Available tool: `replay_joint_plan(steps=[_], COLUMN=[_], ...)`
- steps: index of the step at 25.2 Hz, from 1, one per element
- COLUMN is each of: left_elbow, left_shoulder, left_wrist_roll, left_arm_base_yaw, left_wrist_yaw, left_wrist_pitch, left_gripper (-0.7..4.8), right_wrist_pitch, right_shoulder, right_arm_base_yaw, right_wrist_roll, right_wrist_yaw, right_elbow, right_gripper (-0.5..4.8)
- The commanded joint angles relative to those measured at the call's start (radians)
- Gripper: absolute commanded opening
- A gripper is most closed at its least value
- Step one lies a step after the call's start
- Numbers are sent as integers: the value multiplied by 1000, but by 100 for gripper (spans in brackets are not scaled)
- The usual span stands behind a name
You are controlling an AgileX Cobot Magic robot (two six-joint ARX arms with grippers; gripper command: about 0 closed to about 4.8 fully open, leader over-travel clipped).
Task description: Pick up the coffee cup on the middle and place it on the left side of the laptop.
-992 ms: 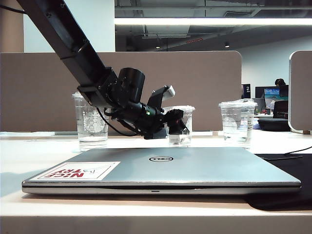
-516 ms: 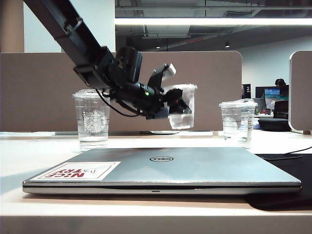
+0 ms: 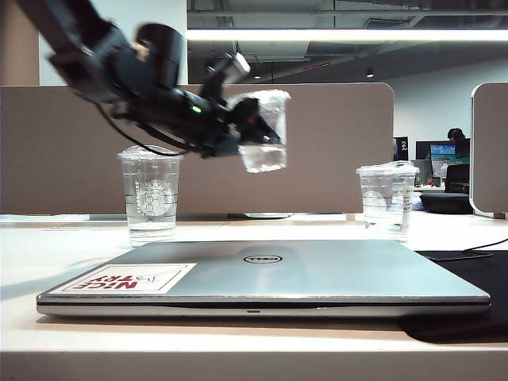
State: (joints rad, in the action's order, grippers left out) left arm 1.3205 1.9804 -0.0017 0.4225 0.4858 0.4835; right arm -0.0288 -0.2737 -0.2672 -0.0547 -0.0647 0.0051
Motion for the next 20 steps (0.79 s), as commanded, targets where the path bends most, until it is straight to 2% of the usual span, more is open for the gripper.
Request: replay_joint_plan(steps=[1,2,5,8,13,17,20], left_elbow=[-124,-220,-366,-553,-726,-852,-922], left_shoulder=[-130,-224,-368,-527,-634,-653,-645], left_wrist_roll=[16,45,69,80,73,58,52], left_arm_base_yaw=[-3,-9,-15,-55,-114,-153,-175], left_wrist_yaw=[-12,-38,-85,-188,-240,-247,-311], left_wrist_pitch=[63,68,73,97,133,243,285], left_gripper=[294,294,294,293,293,293,293], right_wrist_pitch=[-20,-19,-20,-21,-20,-20,-20], right_shoulder=[2,2,2,2,2,2,2], right_arm_base_yaw=[-2,-2,-2,-2,-2,-2,-2], right_wrist_roll=[3,3,3,3,3,3,3], right_wrist_yaw=[-1,-1,2,0,-1,-1,-1], right_elbow=[-4,-4,-4,-4,-4,-4,-4], right_gripper=[-5,-5,-5,-5,-5,-5,-5])
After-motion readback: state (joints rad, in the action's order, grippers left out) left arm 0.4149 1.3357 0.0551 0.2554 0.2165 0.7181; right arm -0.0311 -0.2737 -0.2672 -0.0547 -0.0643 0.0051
